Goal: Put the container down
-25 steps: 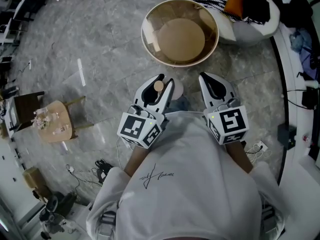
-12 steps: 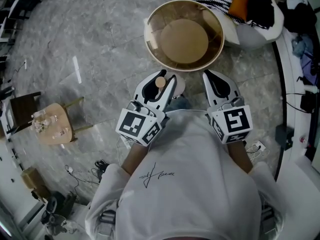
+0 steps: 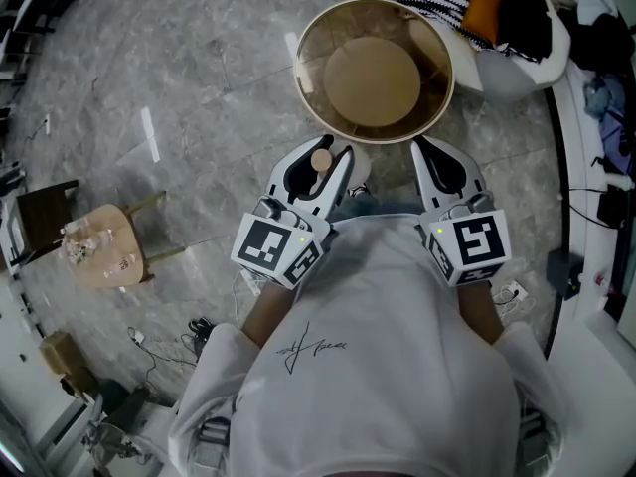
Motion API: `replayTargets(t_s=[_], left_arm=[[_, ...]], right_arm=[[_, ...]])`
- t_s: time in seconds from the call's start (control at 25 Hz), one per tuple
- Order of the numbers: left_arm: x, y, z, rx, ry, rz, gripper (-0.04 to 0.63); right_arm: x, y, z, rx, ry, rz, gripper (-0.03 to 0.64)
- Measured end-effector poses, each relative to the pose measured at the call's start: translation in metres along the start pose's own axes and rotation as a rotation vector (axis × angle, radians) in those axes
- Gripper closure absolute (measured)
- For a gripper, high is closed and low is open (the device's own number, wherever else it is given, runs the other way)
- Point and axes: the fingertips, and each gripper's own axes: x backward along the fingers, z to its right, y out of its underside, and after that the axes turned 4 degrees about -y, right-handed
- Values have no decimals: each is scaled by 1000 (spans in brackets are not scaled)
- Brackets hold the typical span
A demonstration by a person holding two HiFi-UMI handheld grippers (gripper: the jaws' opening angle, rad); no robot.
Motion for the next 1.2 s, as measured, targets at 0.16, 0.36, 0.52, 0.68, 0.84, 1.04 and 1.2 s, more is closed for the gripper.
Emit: replayTargets(t_s=[0.16,0.36,0.52,0.68,0.84,1.04,1.2], left_arm=[[3,-2,-2,-1,5,7,465],[1,-1,-1,4,7,4,465],[-6,3,4,12,-1,-6,465],[-17,5,4,16,-15,-12,465],[-29,2,-1,22,-32,-10,465],[-47,-7,-4,38,-49,2,465],[-67,-11,-7,52,-55,2,465]], right_arm=[[0,0,-10,10,-14,7,600],[6,2,-8,15,6,14,600],[9,8,3,0,6,6,601],[5,9,15,0,-1,11,600],[-2,5,28,14,-14,14,600],[-11,0,47,22,-35,12,601],[-20,-5,65,19,-42,14,601]])
